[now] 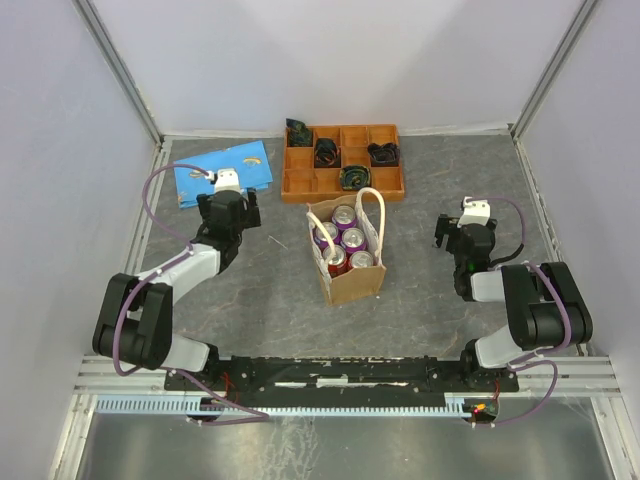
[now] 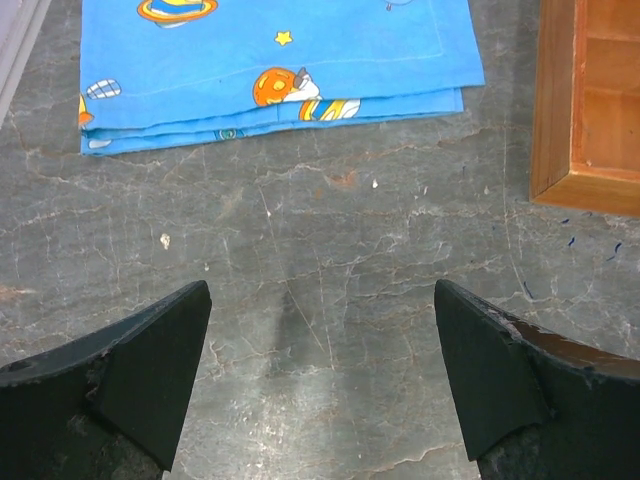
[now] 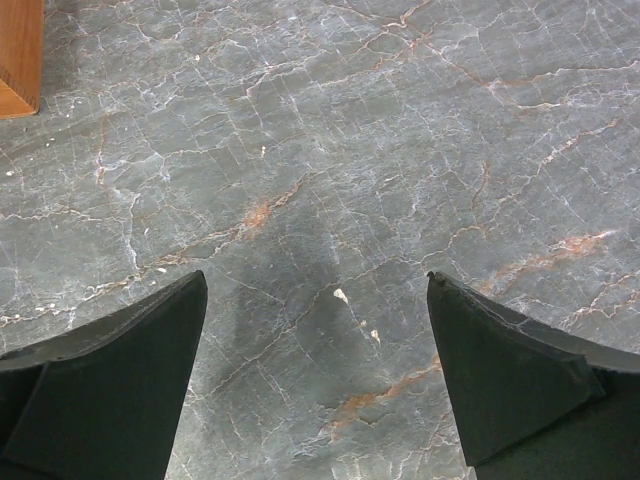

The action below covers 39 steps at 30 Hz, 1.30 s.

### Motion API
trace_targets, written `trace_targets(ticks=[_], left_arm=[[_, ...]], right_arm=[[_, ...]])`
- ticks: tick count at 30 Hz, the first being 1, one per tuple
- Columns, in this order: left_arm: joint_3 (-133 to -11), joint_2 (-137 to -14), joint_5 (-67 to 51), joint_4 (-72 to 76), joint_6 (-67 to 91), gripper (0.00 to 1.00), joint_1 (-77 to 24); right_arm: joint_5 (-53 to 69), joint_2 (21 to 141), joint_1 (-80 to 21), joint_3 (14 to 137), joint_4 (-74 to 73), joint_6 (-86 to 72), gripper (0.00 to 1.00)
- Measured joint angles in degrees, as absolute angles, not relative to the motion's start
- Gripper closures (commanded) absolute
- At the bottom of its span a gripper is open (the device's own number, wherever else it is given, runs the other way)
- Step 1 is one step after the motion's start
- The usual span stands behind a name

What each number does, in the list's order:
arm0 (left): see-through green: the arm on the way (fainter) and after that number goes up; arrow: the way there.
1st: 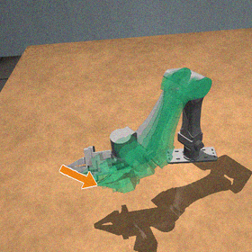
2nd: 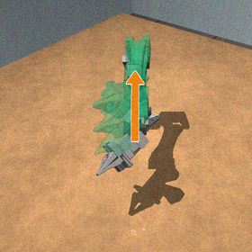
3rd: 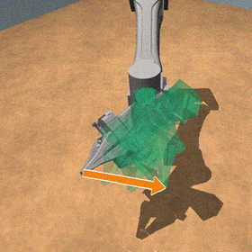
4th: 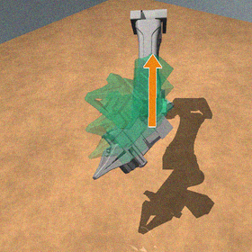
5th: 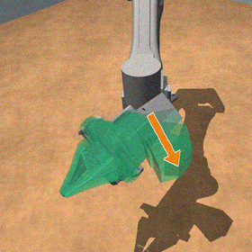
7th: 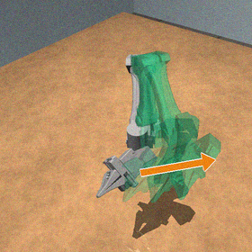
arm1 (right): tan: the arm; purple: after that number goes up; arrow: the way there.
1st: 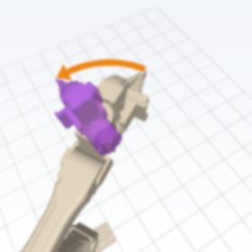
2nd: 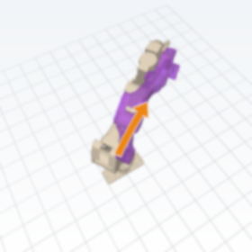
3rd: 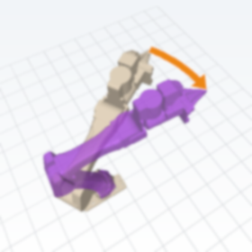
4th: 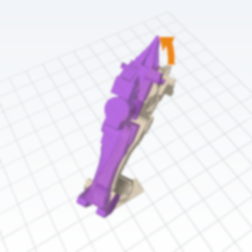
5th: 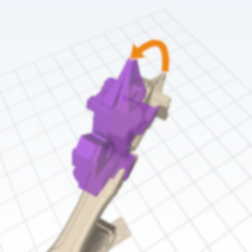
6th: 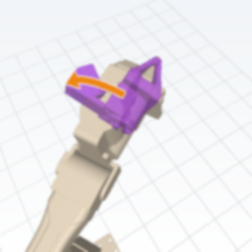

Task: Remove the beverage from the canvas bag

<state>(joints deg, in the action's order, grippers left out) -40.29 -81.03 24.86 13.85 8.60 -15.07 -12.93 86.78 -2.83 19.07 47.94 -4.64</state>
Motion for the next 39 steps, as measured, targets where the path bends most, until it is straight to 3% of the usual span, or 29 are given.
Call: trace_targets(ticks=[10,17,23,35,37,39], left_arm=[[-39.55,-80.97,24.51,13.78,10.22,0.01,-15.07],[-38.83,-77.23,17.76,14.31,11.18,0.01,-15.07],[-48.6,-76.36,9.47,8.99,11.79,0.01,-15.81],[-61.19,-73.71,1.93,3.68,9.26,0.0,-27.77],[-64.27,-73.95,0.8,1.72,8.43,0.11,-29.23],[-67.02,-74.46,-0.16,0.45,7.77,0.39,-31.2]], right_arm=[[-12.93,86.78,-2.83,19.07,47.94,-4.64,0.01],[-12.93,86.78,-2.83,19.07,47.94,-4.64,0.01],[-12.93,86.78,-2.83,19.07,47.94,-4.64,0.01],[-12.93,86.78,-2.83,19.07,47.94,-4.64,0.01],[-12.93,86.78,-2.83,19.07,47.94,-4.64,0.01],[-12.93,86.78,-2.83,19.07,47.94,-4.64,0.01]])
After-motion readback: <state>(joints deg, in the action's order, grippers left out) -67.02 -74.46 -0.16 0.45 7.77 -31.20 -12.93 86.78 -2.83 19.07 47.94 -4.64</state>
